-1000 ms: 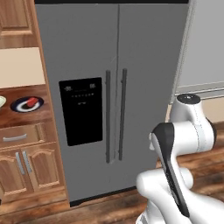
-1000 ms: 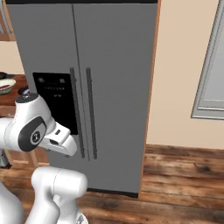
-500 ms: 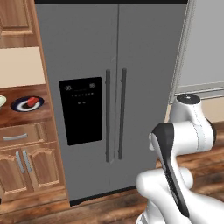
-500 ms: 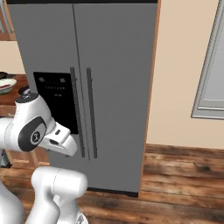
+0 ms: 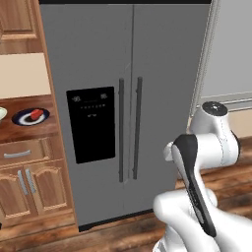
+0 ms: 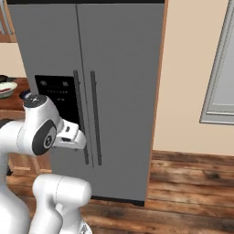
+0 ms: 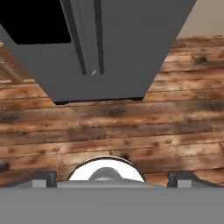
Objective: Place one of the steaks on the plate and the other in the bowl. Then place the bowl in the fridge.
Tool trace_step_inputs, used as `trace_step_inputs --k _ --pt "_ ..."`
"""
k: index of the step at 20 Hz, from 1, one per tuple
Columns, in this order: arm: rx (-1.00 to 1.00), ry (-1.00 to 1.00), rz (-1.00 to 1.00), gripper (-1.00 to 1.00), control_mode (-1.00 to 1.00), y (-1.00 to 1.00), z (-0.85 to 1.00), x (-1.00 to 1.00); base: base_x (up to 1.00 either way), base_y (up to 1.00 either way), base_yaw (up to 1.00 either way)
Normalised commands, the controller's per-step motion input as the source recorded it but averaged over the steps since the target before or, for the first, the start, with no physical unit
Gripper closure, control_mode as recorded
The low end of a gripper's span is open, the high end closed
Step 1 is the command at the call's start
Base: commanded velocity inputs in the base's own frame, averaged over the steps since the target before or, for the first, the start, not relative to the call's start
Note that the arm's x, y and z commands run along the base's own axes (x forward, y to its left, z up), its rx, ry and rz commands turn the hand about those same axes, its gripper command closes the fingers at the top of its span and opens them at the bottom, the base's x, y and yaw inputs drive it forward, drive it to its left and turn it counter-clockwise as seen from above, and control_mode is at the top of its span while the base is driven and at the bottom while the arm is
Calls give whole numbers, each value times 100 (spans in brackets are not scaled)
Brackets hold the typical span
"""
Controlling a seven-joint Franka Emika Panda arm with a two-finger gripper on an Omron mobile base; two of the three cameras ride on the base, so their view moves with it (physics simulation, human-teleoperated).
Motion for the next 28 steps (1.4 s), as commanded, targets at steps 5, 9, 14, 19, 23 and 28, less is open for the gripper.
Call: trace_step_inputs --k 5,9,14,19,23,28 --pt "0 -23 9 -100 -100 41 18 97 0 0 0" --pt "0 -31 -3 -100 -100 41 4 98 0 0 0" --pt "6 -31 -6 -100 -100 -12 -16 77 0 0 0" --pt "3 0 11 -100 -100 -10 -2 65 0 0 0" --pt "2 0 14 -100 -100 0 0 58 0 0 0" --pt "0 0 2 -100 -100 1 0 67 0 0 0"
